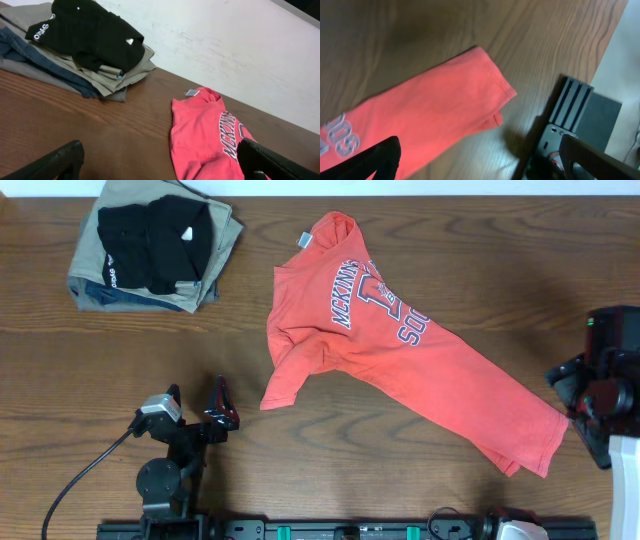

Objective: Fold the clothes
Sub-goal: 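Release the shirt and move the right gripper to its bottom hem, then grasp the bottom-right hem corner with the right gripper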

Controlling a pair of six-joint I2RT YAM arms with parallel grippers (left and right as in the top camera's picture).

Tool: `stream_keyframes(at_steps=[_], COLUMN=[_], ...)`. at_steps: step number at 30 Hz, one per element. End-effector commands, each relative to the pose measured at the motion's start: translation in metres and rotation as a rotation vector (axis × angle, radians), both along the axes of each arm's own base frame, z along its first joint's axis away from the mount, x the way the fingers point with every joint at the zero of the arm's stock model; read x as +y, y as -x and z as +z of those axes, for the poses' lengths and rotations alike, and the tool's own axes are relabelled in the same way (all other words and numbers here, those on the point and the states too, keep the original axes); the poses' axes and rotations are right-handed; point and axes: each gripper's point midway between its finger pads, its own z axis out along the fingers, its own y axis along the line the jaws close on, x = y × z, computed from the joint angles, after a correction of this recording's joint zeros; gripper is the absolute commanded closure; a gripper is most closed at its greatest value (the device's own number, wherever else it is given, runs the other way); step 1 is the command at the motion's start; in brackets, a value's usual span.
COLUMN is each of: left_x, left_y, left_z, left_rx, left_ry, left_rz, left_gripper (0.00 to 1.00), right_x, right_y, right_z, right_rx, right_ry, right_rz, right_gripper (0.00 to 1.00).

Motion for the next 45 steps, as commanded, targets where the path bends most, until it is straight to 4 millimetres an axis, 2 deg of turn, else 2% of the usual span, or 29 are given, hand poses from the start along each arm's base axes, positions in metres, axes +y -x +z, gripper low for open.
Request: stream_keyframes(at_steps=[1,4,7,12,16,20,26,32,37,40,45], left_x=[-0.001,-0.001,-0.001,-0.001,-0.001,-0.001,-0.001,-0.001,-0.001,-0.001,-0.001], left_y=[0.001,0.001,0.001,0.001,0.001,0.001,0.001,0.001,0.001,0.001,0.001], left_z=[-0.015,-0.015,-0.015,-0.015,-0.015,-0.015,-0.015,-0.015,-0.015,-0.015,-0.015], left_rx=[0.044,0.044,0.044,0.044,0.044,0.044,0.044,0.044,0.044,0.044,0.044], left_ry=[0.005,0.005,0.005,0.005,0.005,0.005,0.005,0.005,0.005,0.005,0.005], left_rz=[-0.01,-0.01,-0.01,-0.01,-0.01,-0.01,-0.01,-0.01,-0.01,-0.01,-0.01], left_gripper=[0.02,0.02,0.02,0.02,0.02,0.02,0.02,0.02,0.02,0.02,0.02], right_x=[-0.006,-0.011,-0.015,-0.029,-0.03,-0.028,-0.029,-0.043,-0.051,-0.051,-0.038], right_y=[0.002,-0.005,-0.003,0.009,0.024,0.034,0.046,0.055,0.05,0.051,0.056], right_z=[-0.029,-0.056,-0.085,-0.13,-0.164,-0.187,-0.203,-0.208,-0.21,-0.212,-0.222], right_rx=[0.046,0.041,0.046,0.067,0.109,0.138,0.141,0.106,0.076,0.078,0.089], right_ry=[-0.082,-0.166,-0.255,-0.34,-0.405,-0.437,-0.455,-0.45,-0.431,-0.431,-0.472], right_rz=[0.008,0.02,-0.028,-0.154,-0.225,-0.261,-0.314,-0.398,-0.321,-0.312,-0.312], right_gripper=[0.01,0.01,0.01,0.01,0.01,0.01,0.01,0.01,0.01,0.01,0.01])
